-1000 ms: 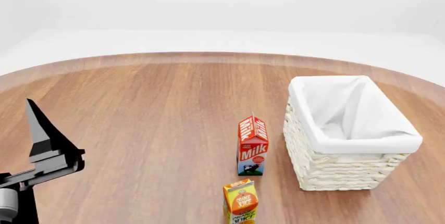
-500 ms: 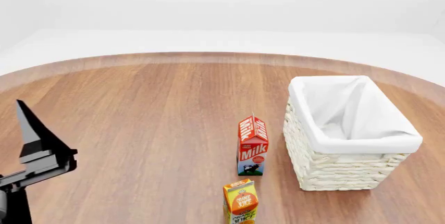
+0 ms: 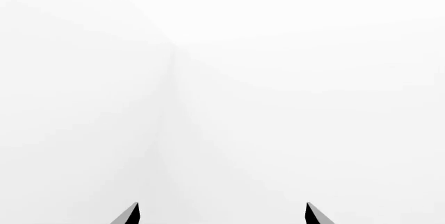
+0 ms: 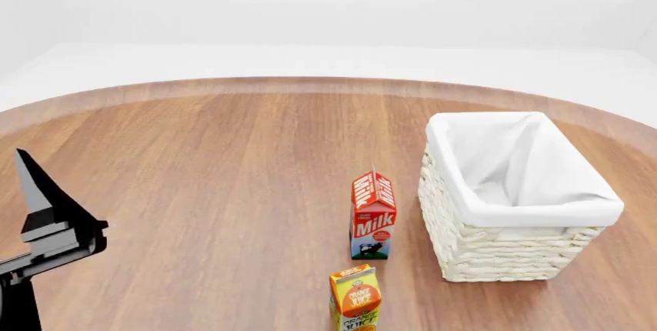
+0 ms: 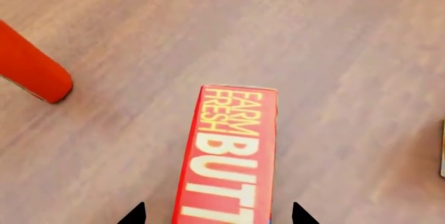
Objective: Pick up the cream cheese box and the butter, and put them in the basket.
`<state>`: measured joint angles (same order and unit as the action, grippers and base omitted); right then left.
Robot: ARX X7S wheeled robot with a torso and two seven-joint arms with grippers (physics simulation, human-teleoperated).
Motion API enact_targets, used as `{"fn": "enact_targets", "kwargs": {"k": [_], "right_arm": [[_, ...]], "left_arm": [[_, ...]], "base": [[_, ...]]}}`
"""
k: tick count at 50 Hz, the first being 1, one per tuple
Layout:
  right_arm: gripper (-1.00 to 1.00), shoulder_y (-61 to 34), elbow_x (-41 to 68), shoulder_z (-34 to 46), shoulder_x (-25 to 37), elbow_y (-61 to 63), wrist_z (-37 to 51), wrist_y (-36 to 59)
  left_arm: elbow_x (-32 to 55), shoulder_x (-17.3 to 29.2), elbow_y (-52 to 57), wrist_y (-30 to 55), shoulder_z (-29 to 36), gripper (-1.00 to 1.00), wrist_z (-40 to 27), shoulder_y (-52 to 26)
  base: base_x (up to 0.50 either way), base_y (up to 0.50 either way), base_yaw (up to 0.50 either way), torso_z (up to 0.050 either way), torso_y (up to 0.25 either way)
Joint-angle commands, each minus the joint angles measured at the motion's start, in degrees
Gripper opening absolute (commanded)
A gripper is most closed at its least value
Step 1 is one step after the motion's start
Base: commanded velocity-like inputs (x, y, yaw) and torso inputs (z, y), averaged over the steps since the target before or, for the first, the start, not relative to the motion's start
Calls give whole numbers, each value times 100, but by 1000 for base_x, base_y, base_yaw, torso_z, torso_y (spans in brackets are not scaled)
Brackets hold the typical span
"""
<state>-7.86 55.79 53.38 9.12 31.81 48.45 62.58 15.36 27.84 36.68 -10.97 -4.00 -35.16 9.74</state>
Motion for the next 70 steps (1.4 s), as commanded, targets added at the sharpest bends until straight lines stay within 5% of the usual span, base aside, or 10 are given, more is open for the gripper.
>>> {"fn": "enact_targets", "kwargs": {"k": [1,53,54,70], "right_arm": [[100,47,-39,-210,-80,-206,-290,-175],[100,46,-210,150,-4,-898,-642,-569],[-100,18,-257,202,9,-885,-658,-580],[-100,-182,-483,455,82,-589,-422,-558]], "left_arm": [[-111,-112,-94,-117,-132,100,137,9],[-57,-106,-209,-226,-250,100,76,97],[-55,-107,-213,-232,-253,100,76,99],[-39,-97,-216,-236,-247,100,73,94]], "base": [[0,0,0,0,0],[0,0,0,0,0],[0,0,0,0,0],[0,0,0,0,0]]}}
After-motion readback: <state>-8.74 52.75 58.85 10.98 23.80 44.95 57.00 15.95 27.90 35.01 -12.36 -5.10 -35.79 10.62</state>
